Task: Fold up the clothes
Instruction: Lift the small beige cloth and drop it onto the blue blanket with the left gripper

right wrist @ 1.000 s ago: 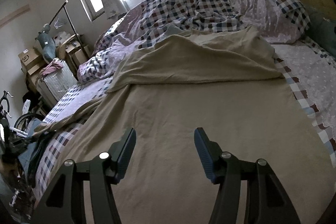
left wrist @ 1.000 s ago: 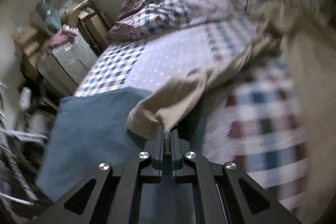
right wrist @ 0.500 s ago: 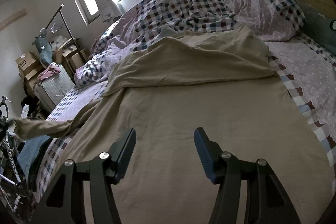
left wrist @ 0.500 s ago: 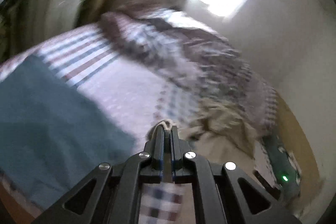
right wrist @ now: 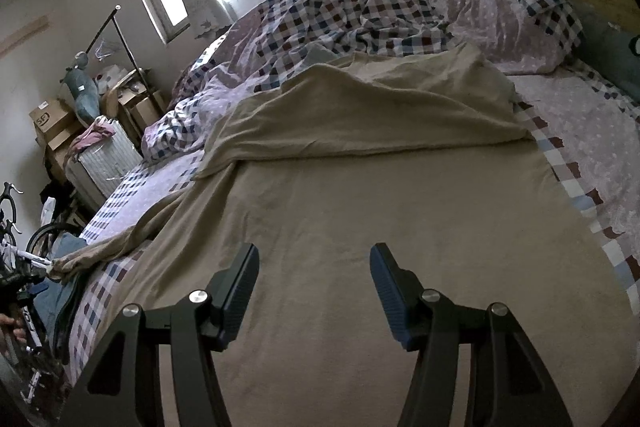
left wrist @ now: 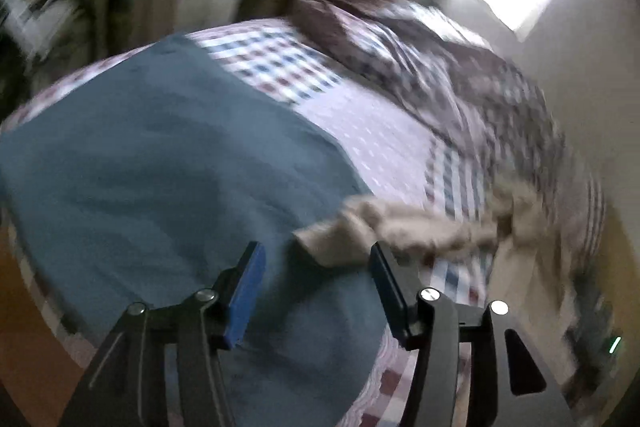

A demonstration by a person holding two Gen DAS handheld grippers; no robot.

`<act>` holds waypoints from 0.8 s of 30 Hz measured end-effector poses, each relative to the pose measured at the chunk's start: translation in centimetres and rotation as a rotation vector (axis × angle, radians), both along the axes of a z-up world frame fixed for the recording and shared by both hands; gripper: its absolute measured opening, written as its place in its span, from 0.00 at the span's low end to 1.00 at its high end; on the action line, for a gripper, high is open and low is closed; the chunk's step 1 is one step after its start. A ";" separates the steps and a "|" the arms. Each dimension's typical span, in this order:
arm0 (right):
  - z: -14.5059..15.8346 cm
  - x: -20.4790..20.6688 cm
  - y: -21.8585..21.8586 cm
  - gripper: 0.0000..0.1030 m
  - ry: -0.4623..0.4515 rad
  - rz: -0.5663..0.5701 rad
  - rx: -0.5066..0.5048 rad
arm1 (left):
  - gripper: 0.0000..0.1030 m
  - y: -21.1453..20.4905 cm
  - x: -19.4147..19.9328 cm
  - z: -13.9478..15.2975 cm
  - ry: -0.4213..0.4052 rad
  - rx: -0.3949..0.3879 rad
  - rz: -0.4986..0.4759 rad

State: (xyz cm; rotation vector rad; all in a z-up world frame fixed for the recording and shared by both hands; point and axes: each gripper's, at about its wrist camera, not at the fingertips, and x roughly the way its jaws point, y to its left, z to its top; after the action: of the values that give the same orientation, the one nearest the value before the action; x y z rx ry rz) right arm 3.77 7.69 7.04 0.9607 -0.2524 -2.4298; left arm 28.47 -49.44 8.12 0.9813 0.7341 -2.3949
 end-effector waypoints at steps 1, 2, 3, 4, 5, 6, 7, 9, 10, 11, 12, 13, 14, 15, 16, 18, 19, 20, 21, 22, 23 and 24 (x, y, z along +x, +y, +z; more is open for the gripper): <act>0.0 0.1 -0.1 0.60 0.002 0.002 0.002 | 0.57 0.9 -1.0 -0.1 -0.038 -0.051 -0.027; 0.0 0.1 -0.2 0.60 0.004 0.006 0.006 | 0.57 1.7 -1.8 -0.2 -0.068 -0.098 -0.050; 0.0 0.2 -0.2 0.59 0.007 0.007 0.010 | 0.57 2.3 -2.2 -0.3 -0.088 -0.144 -0.067; 0.0 0.2 -0.2 0.59 0.008 0.008 0.011 | 0.57 3.0 -2.6 -0.4 -0.112 -0.204 -0.082; 0.0 0.2 -0.2 0.59 0.009 0.010 0.013 | 0.59 3.3 -2.5 -0.7 -0.129 -0.233 -0.079; 0.0 0.1 -0.2 0.59 0.007 0.009 0.012 | 0.62 3.1 -2.6 -1.1 -0.137 -0.224 -0.075; -0.1 0.1 -0.2 0.60 0.006 0.008 0.012 | 0.62 2.8 -2.6 -1.6 -0.145 -0.215 -0.072; -0.1 0.0 -0.1 0.60 0.003 0.008 0.012 | 0.62 2.4 -2.7 -2.4 -0.156 -0.200 -0.065; -0.2 0.0 -0.2 0.60 0.001 0.008 0.012 | 0.62 2.3 -2.8 -2.6 -0.151 -0.198 -0.059; -0.2 -0.1 -0.2 0.60 -0.001 0.008 0.012 | 0.62 2.2 -2.9 -2.8 -0.145 -0.196 -0.054; -0.2 -0.1 -0.2 0.60 -0.004 0.010 0.011 | 0.62 2.1 -3.0 -2.9 -0.137 -0.191 -0.047; -0.3 0.0 -0.3 0.60 -0.006 0.012 0.012 | 0.57 1.8 -3.1 -3.1 -0.125 -0.181 -0.039; -0.3 0.0 -0.3 0.60 -0.004 0.014 0.014 | 0.45 1.6 -3.4 -3.3 -0.115 -0.171 -0.031; -0.3 0.0 -0.4 0.60 -0.003 0.016 0.017 | 0.37 1.2 -3.7 -3.3 -0.112 -0.163 -0.022; -0.3 0.0 -0.4 0.60 -0.001 0.016 0.019 | 0.24 0.9 -3.9 -3.2 -0.108 -0.154 -0.018; -0.2 0.1 -0.4 0.60 0.000 0.015 0.021 | 0.13 0.6 -4.1 -2.9 -0.087 -0.132 -0.035; -0.2 0.1 -0.4 0.59 0.000 0.014 0.022 | 0.11 0.7 -4.0 -2.6 -0.074 -0.122 -0.047; -0.2 0.0 -0.4 0.60 -0.001 0.013 0.022 | 0.11 0.9 -3.8 -2.2 -0.060 -0.108 -0.058; -0.3 0.0 -0.5 0.60 -0.002 0.013 0.023 | 0.10 1.0 -3.5 -1.7 -0.042 -0.089 -0.070; -0.3 0.0 -0.5 0.60 -0.003 0.013 0.024 | 0.10 1.2 -3.1 -1.1 -0.013 -0.060 -0.085; -0.3 0.0 -0.5 0.60 -0.003 0.012 0.025 | 0.10 1.3 -2.6 -0.5 0.020 -0.029 -0.099; -0.3 0.0 -0.5 0.60 -0.003 0.012 0.025 | 0.10 1.4 -2.2 0.3 0.056 0.005 -0.113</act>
State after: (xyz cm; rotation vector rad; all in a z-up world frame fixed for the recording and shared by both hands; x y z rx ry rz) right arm 3.79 7.22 6.76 0.9740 -0.2169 -2.4261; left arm 26.31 -48.02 8.41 0.9854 0.7222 -2.5279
